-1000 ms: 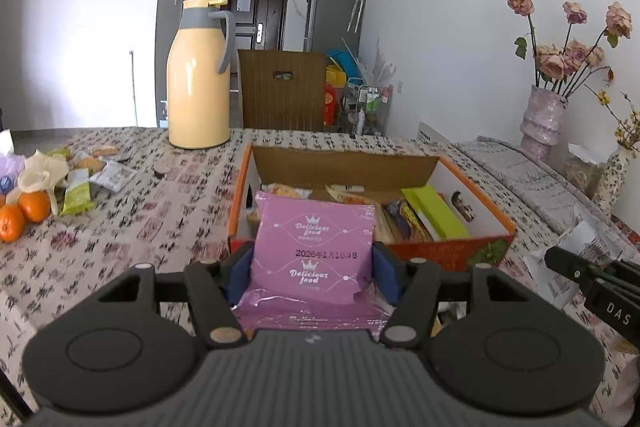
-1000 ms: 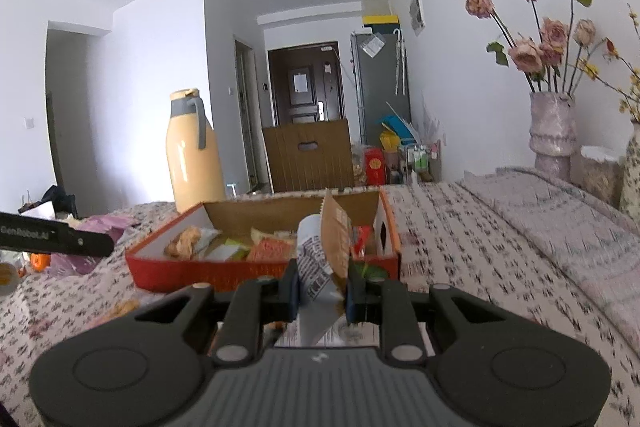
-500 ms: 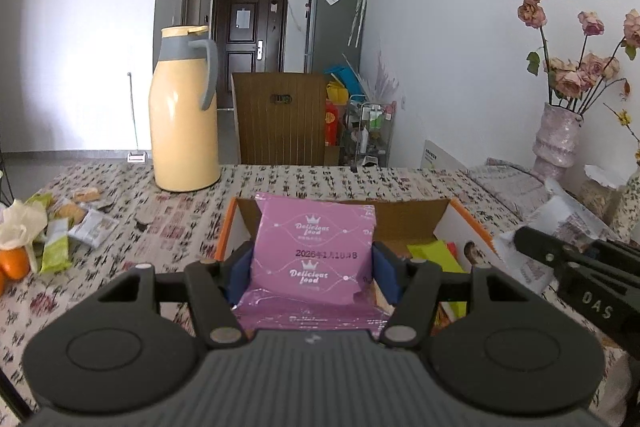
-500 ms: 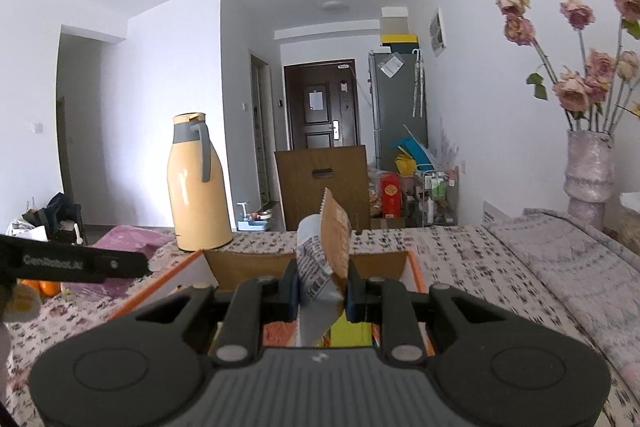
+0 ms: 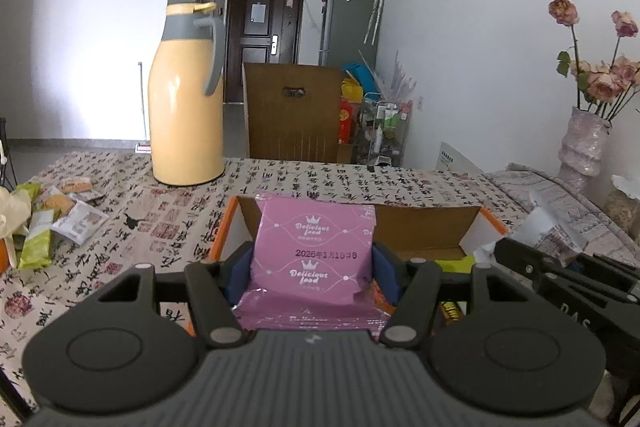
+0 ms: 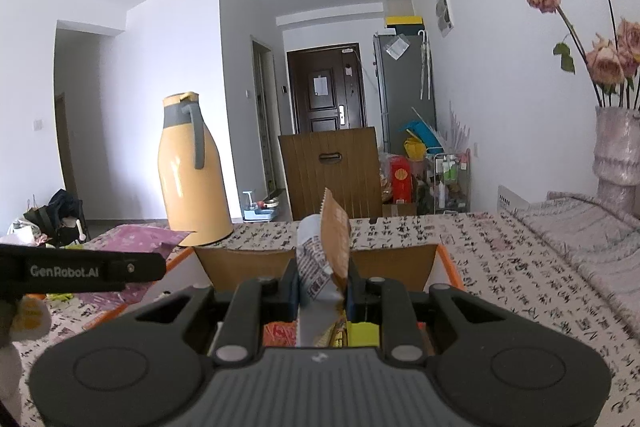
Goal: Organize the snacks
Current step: 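Carry both packets into the cardboard box and open both tools, then withdraw both tools from the box toward the remaining snacks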
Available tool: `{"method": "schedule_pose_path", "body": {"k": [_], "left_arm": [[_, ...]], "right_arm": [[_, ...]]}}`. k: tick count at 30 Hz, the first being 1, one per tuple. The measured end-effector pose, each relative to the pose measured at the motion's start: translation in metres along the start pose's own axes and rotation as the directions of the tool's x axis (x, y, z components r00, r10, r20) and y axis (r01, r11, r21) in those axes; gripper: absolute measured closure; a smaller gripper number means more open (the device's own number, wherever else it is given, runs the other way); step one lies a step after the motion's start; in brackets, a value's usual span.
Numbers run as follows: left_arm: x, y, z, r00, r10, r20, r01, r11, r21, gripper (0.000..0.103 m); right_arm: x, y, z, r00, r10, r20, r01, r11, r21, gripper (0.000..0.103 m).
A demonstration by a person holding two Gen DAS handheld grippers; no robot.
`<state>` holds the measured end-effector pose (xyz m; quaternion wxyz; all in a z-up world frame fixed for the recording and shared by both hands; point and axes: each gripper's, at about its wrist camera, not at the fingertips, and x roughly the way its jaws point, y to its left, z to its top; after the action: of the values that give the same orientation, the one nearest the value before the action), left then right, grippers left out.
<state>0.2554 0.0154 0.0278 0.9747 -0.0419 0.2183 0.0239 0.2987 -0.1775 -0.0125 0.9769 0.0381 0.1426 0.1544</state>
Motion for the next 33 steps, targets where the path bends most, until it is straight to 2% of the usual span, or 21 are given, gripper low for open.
{"method": "schedule_pose_path", "body": {"k": [9, 18, 20, 21, 22, 24, 26, 28, 33], "left_arm": [[0.012, 0.005, -0.01, 0.999, -0.012, -0.034, 0.012, 1.0, -0.001, 0.04], [0.005, 0.006, -0.009, 1.0, 0.002, -0.013, -0.002, 1.0, -0.011, 0.039], [0.001, 0.007, -0.008, 1.0, 0.004, 0.009, -0.004, 1.0, -0.011, 0.033], [-0.002, 0.007, -0.008, 1.0, 0.003, 0.02, -0.003, 1.0, -0.013, 0.024], [-0.005, 0.007, -0.007, 0.999, 0.007, 0.034, -0.007, 1.0, -0.015, 0.019], [-0.011, 0.006, -0.007, 0.998, 0.028, 0.064, -0.027, 0.999, -0.018, 0.0], [-0.014, 0.007, -0.006, 0.996, 0.034, 0.081, -0.032, 0.999, -0.022, 0.0], [-0.015, 0.008, -0.005, 0.996, 0.026, 0.08, -0.023, 0.999, -0.031, 0.0], [-0.013, 0.007, -0.006, 0.997, 0.028, 0.073, -0.026, 0.999, -0.033, 0.0]], "right_arm": [[0.007, -0.008, -0.009, 0.999, 0.017, -0.032, -0.016, 1.0, 0.024, 0.083], [0.007, -0.008, -0.011, 0.999, 0.009, -0.044, -0.007, 1.0, 0.028, 0.083], [0.007, -0.009, -0.011, 0.999, 0.006, -0.045, -0.005, 0.999, 0.033, 0.079], [0.006, -0.009, -0.011, 0.999, 0.001, -0.043, 0.001, 0.999, 0.033, 0.079], [0.006, -0.009, -0.011, 0.999, -0.003, -0.042, 0.004, 0.999, 0.033, 0.075], [0.004, -0.01, -0.01, 0.999, -0.008, -0.039, 0.009, 0.999, 0.038, 0.053], [0.002, -0.01, -0.01, 0.999, -0.022, -0.03, 0.023, 0.999, 0.041, 0.016], [0.0, -0.011, -0.009, 0.999, -0.028, -0.02, 0.029, 0.999, 0.045, 0.002], [0.001, -0.014, -0.011, 0.999, -0.032, -0.026, 0.033, 0.998, 0.056, 0.0]]}}
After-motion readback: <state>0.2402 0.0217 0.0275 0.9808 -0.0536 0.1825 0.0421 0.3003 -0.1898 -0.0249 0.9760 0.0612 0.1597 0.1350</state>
